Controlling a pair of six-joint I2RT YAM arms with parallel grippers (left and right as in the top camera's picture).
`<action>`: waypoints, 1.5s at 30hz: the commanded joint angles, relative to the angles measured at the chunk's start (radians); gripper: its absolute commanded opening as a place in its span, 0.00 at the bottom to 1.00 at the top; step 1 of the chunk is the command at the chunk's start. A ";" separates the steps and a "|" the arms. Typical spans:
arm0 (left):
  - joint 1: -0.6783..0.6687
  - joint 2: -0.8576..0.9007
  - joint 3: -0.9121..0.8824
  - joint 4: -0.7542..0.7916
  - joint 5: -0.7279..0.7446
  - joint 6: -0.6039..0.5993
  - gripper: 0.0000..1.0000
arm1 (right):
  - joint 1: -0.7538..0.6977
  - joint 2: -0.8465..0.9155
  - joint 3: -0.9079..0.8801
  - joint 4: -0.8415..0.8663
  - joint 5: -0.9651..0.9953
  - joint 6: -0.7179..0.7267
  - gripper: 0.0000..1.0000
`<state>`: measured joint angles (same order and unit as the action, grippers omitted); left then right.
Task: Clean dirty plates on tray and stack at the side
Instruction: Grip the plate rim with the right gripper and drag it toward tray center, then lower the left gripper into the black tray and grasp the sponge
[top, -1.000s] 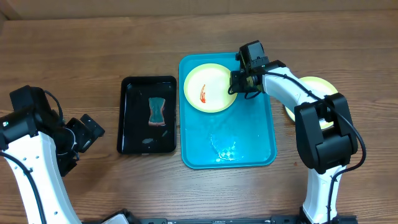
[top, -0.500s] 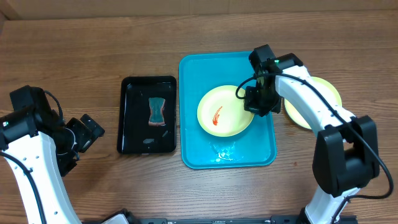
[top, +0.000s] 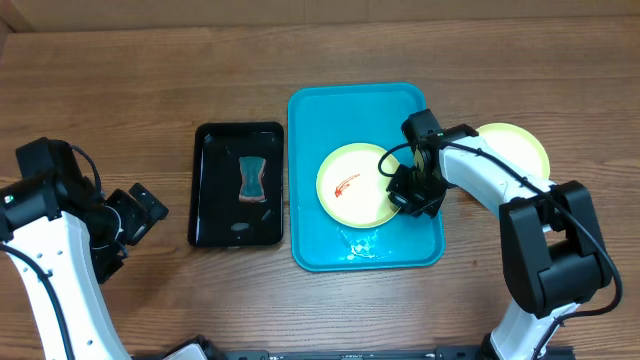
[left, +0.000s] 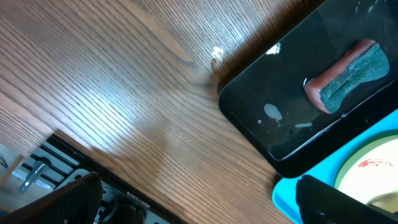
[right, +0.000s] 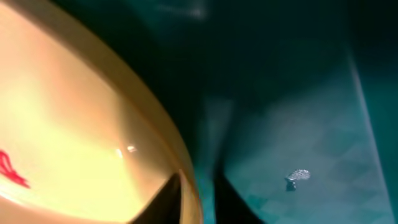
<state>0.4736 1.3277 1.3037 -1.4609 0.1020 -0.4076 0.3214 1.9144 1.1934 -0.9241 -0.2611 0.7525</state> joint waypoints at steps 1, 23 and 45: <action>0.004 -0.008 0.002 0.000 0.011 0.023 1.00 | -0.001 -0.062 0.014 -0.006 0.056 -0.089 0.27; 0.004 -0.008 0.002 0.001 0.015 0.019 1.00 | -0.001 -0.415 0.099 -0.111 0.102 -0.498 0.46; -0.742 0.043 -0.021 0.329 -0.277 0.034 0.79 | -0.001 -0.414 0.076 -0.135 0.085 -0.457 0.54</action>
<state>-0.1795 1.3357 1.2938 -1.1866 0.0826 -0.3061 0.3214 1.5013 1.2758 -1.0580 -0.1543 0.2855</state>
